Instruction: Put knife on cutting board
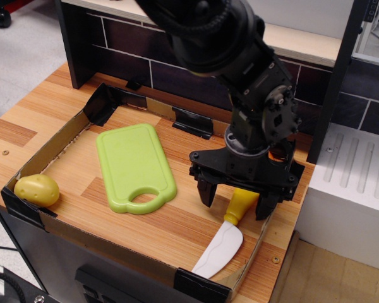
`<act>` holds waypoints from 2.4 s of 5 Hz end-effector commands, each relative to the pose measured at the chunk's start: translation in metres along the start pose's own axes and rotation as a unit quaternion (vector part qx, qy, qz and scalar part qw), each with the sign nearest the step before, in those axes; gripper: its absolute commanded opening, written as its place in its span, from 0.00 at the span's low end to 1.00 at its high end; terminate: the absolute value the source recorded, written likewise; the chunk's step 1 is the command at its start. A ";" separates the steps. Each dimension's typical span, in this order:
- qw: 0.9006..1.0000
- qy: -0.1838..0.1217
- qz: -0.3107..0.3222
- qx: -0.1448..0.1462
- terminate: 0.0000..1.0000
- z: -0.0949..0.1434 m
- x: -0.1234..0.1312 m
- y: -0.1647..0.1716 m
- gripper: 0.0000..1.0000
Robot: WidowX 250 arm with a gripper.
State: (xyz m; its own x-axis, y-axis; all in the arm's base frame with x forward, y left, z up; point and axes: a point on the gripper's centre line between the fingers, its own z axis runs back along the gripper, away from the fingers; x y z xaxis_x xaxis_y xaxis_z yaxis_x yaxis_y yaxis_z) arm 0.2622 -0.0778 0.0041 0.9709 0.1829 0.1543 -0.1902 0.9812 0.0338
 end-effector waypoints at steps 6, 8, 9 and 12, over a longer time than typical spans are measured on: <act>0.992 -0.111 0.031 -0.045 0.00 0.060 0.045 0.046 0.00; 0.989 -0.060 0.133 -0.024 0.00 0.055 0.075 0.110 0.00; 0.984 -0.046 0.169 -0.023 0.00 0.051 0.079 0.134 0.00; 0.983 0.000 0.181 0.006 0.00 0.027 0.065 0.155 0.00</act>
State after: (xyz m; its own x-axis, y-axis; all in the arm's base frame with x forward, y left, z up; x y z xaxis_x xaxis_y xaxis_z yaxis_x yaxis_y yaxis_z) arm 0.2909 0.0790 0.0354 0.8428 0.5236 0.1243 -0.5277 0.8494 -0.0005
